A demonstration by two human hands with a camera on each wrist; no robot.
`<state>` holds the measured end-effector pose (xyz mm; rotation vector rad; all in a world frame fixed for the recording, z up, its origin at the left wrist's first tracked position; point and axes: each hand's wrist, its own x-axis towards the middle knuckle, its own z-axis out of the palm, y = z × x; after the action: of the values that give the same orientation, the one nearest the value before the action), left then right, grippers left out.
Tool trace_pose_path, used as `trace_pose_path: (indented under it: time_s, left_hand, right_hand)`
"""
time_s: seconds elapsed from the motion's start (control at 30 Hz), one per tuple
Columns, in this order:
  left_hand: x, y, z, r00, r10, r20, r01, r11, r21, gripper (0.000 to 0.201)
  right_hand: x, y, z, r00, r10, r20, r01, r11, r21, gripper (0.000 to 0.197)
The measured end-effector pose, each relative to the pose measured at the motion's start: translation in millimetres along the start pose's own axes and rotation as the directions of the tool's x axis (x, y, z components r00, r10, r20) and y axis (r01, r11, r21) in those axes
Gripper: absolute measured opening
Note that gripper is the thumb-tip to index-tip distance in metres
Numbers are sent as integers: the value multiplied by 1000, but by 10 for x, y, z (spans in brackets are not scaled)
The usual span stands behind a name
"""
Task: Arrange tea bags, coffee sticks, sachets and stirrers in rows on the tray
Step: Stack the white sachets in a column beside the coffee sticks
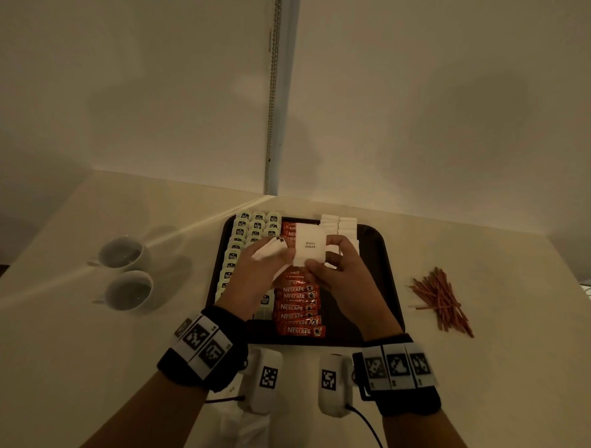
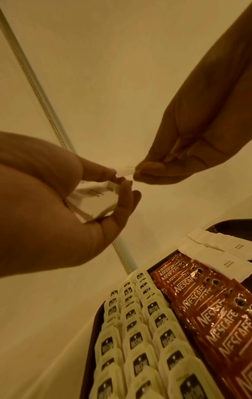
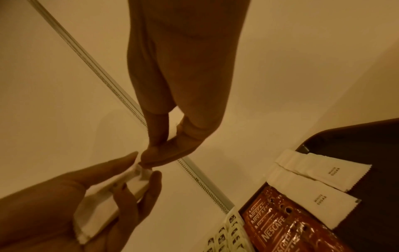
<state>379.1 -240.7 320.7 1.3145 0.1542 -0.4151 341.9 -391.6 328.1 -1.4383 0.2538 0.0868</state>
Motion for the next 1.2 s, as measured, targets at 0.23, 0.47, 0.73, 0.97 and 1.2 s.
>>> trace_pose_path:
  time_s: [0.23, 0.47, 0.73, 0.97, 1.2]
  left_hand:
    - [9, 35, 28, 981, 194, -29, -183, 958, 218, 20]
    - [28, 60, 68, 972, 233, -27, -222, 952, 209, 11]
    - [153, -17, 6, 992, -126, 15, 125, 948, -292, 24]
    - [182, -42, -96, 983, -184, 3, 165, 874, -456, 24]
    - [190, -39, -100, 974, -224, 19, 196, 805, -561, 27]
  right_hand:
    - [6, 96, 4, 998, -66, 14, 68, 972, -225, 33]
    - [51, 132, -12, 994, -86, -72, 76, 990, -123, 10]
    - [265, 363, -460, 968, -19, -252, -4, 996, -94, 14]
    - [736, 991, -1317, 857, 3, -515, -305, 809, -502, 18]
    - [875, 1209, -1399, 867, 135, -480, -429, 694, -579, 24]
